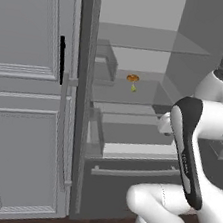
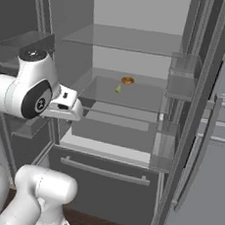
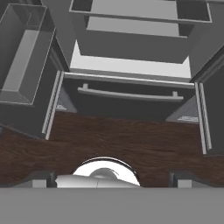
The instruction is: Grab a lemon wedge from the fridge and one ice cube from the ice bowl, and put them in the glass of lemonade.
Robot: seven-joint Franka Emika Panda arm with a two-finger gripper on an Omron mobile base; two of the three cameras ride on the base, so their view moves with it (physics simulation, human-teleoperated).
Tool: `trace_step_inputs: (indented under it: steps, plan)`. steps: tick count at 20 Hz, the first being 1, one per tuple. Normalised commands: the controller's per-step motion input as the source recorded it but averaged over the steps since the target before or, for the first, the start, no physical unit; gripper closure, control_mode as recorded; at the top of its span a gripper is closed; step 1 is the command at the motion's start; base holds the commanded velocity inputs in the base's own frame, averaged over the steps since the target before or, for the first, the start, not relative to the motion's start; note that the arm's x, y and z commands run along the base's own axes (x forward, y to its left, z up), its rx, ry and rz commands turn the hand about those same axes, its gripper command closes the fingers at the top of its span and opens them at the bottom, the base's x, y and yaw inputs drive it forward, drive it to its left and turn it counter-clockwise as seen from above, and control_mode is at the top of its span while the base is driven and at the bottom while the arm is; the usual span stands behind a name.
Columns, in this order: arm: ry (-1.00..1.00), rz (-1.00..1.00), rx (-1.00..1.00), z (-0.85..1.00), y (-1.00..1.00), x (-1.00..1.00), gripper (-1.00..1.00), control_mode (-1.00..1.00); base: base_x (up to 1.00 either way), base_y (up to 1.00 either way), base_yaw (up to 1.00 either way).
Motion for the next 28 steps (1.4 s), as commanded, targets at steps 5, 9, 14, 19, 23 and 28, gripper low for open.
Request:
trace_step_inputs:
  steps: [5,9,14,19,23,28]
  plan:
    - [0.00,0.00,0.00,0.00,0.00,0.00,-1.00,1.00,1.00,-0.12,0.00]
    - [0.00,0.00,0.00,0.00,0.00,0.00,-1.00,1.00,0.89,-0.38,0.00]
    - [0.00,0.00,0.00,0.00,0.00,0.00,-1.00,1.00,0.26,-0.17,0.00]
    - [-0.01,0.00,0.00,-0.03,0.00,0.03,-1.00,-1.00,0.18,0.01,0.00]
    - [-0.09,0.00,0.00,-0.14,0.00,0.22,-1.00,-1.00,0.00,0.00,0.00]
    - [-0.06,0.00,0.00,-0.38,-0.01,0.19,-1.00,-1.00,0.00,0.00,0.00]
